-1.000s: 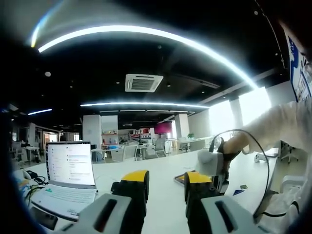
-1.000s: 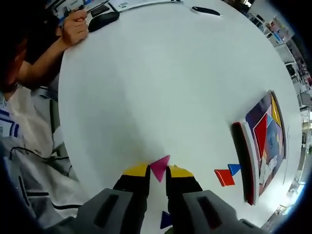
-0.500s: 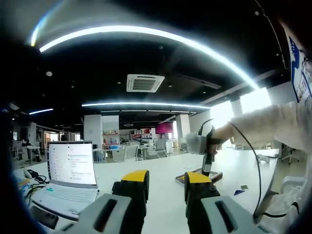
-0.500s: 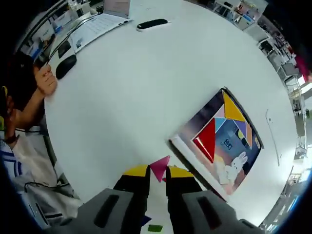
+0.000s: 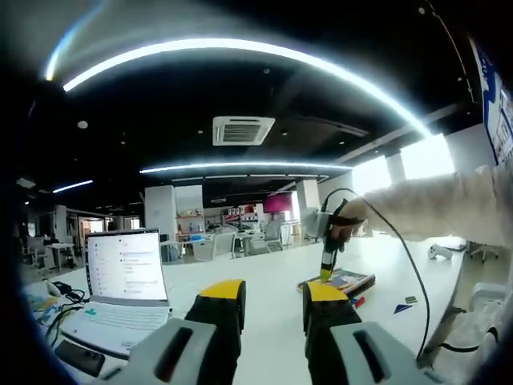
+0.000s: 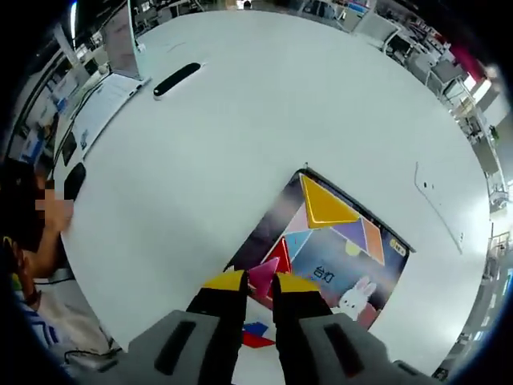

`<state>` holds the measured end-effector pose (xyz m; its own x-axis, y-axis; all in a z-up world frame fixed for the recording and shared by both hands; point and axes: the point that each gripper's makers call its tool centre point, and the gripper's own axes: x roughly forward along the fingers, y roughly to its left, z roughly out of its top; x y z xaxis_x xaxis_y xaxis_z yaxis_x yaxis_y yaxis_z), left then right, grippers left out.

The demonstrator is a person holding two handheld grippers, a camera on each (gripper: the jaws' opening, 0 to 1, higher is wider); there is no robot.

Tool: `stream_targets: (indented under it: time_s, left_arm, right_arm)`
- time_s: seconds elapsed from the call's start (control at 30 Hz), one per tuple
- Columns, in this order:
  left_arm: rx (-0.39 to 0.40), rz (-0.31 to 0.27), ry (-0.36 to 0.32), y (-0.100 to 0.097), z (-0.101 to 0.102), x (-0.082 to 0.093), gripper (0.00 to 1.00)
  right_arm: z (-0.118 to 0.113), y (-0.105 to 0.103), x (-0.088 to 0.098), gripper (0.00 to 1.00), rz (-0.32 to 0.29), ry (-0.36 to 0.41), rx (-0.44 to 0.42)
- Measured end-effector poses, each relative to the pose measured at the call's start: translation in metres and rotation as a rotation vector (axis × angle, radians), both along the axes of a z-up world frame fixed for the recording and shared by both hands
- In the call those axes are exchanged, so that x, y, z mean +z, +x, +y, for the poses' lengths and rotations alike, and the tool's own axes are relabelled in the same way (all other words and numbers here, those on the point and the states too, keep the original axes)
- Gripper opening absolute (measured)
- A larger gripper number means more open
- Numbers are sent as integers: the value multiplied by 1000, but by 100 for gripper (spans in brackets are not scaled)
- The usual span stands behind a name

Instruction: Pick up the tangram pieces one by one and place each piece onto its matching region on the pattern sheet, fitting the shapes together until the outline on the sheet is completely filled by the tangram pieces

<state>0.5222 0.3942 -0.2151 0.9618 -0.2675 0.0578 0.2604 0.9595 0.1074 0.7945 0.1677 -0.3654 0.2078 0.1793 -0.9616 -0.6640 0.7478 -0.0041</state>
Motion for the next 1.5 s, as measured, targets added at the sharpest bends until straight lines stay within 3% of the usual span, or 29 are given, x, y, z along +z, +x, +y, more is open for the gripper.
stream_targets:
  time_s: [0.33, 0.5, 0.83, 1.1, 1.2, 1.3, 1.5]
  left_arm:
    - [-5, -8, -4, -3, -1, 1, 30]
    - [-10, -10, -2, -4, -3, 2, 30]
    - [-17, -18, -6, -6, -4, 5, 30]
    - [-12, -16, -9, -6, -1, 4, 30]
    - [-10, -18, -12, -7, 0, 5, 30]
    - [-10, -18, -12, -7, 1, 5, 30]
    - [-10, -18, -12, -6, 0, 5, 30]
  right_arm:
    - [-2, 33, -17, 14, -9, -36, -10]
    - [-11, 45, -21, 14, -18, -29, -57]
    - [-9, 45, -29, 15, 10, 15, -129]
    - [-6, 31, -35, 15, 41, 10, -175]
    - [-8, 12, -35, 15, 43, 14, -211]
    - [-9, 7, -36, 15, 43, 14, -221]
    - [-11, 15, -37, 15, 36, -1, -247]
